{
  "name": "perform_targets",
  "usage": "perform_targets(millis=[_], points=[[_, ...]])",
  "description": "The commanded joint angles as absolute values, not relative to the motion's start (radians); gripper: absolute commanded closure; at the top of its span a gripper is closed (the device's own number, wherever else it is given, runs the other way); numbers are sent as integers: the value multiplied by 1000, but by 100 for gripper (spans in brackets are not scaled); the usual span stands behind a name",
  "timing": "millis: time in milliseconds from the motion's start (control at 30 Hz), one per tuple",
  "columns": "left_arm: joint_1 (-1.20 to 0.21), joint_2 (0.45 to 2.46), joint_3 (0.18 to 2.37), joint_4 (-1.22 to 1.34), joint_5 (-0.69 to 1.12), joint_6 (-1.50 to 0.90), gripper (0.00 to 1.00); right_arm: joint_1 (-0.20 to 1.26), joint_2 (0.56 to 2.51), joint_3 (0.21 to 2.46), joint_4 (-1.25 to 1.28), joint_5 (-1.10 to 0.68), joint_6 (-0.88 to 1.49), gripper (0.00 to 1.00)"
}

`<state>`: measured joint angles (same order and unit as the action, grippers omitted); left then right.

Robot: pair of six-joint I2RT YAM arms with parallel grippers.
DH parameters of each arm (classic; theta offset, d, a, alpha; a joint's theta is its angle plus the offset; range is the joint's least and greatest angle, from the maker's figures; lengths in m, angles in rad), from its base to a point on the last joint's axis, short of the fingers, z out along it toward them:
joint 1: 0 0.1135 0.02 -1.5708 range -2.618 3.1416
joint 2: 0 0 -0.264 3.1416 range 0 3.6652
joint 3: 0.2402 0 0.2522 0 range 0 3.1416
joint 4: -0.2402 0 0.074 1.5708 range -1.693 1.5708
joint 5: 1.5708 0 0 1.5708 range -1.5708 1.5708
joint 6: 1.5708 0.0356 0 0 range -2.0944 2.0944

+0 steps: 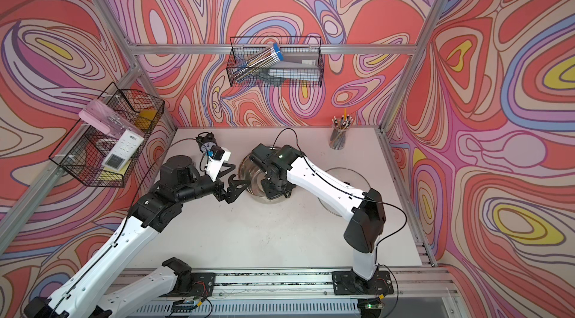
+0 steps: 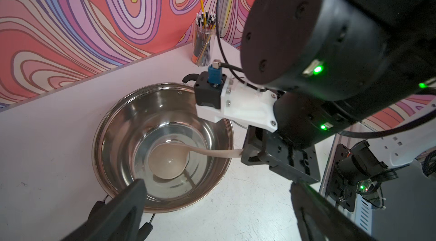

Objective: Stir the soup with a spoon
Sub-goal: Stir the soup in the pan with a stick.

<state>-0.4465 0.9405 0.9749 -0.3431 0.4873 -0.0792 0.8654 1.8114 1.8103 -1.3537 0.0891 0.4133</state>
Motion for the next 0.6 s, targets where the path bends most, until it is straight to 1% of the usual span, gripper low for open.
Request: perform_targets(millis=[0, 233, 367, 567], points=[[-453, 947, 979, -308, 497, -92, 1, 861, 1742, 1759, -1362, 196, 449, 100], [-453, 950, 979, -311, 491, -87, 1, 783, 1729, 1740, -1356, 228, 439, 100], [-453, 950, 979, -312, 489, -86, 1, 758, 1765, 1799, -1348, 233, 408, 100], [-453, 950, 980, -313, 482, -83, 1, 746, 1893, 1937, -1345, 209, 377, 100]])
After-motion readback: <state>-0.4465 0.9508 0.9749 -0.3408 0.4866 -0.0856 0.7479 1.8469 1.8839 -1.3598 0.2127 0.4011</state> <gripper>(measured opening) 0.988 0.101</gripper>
